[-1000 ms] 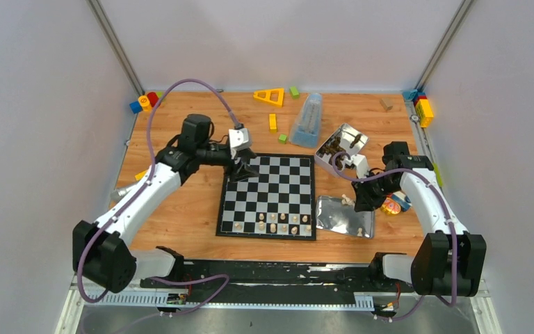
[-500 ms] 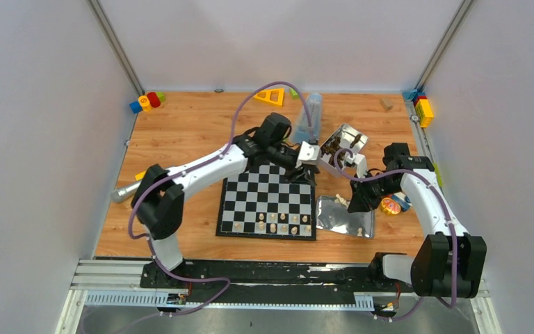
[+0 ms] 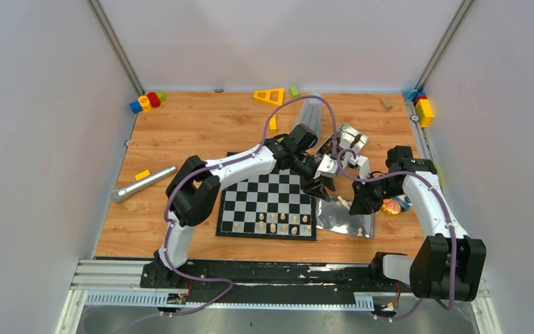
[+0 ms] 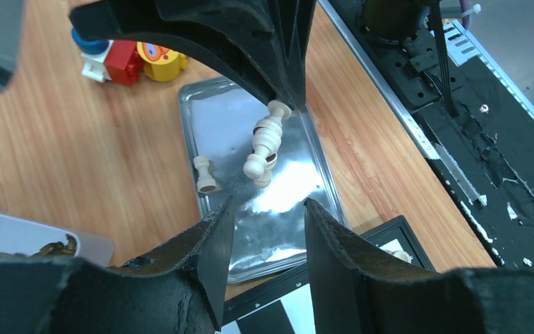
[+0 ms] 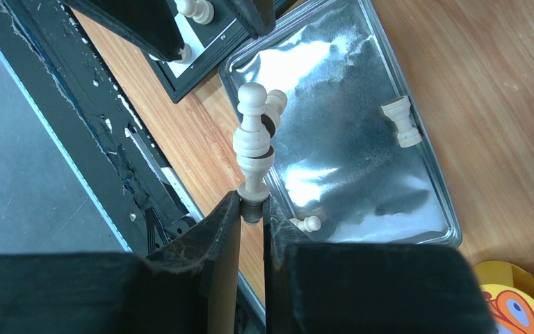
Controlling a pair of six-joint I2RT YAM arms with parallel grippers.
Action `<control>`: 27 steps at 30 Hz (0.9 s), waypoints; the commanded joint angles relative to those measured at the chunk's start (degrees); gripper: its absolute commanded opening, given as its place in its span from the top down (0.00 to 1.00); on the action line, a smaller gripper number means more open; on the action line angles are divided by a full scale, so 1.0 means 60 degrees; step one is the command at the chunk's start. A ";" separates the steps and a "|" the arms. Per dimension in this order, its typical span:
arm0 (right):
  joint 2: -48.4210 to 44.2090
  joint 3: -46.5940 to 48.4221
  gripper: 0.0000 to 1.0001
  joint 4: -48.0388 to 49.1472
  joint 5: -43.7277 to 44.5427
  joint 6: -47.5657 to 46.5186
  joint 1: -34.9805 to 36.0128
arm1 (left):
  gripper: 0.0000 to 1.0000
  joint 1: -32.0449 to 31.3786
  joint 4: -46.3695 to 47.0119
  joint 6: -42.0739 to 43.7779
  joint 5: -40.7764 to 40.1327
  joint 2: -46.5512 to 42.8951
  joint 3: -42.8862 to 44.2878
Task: Set up the chess pieces on the board
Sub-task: Pick up the chess piece from the storage box.
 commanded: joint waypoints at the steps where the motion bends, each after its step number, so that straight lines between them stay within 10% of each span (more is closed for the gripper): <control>1: -0.0222 0.0137 1.00 -0.0056 -0.0548 -0.0324 -0.0142 | 0.50 -0.0086 0.0050 0.0133 0.0622 0.0187 0.0413; 27: -0.0207 0.0187 1.00 -0.0140 -0.0579 -0.0372 -0.0235 | 0.48 -0.0086 0.2616 -0.3061 0.1383 0.1004 0.0461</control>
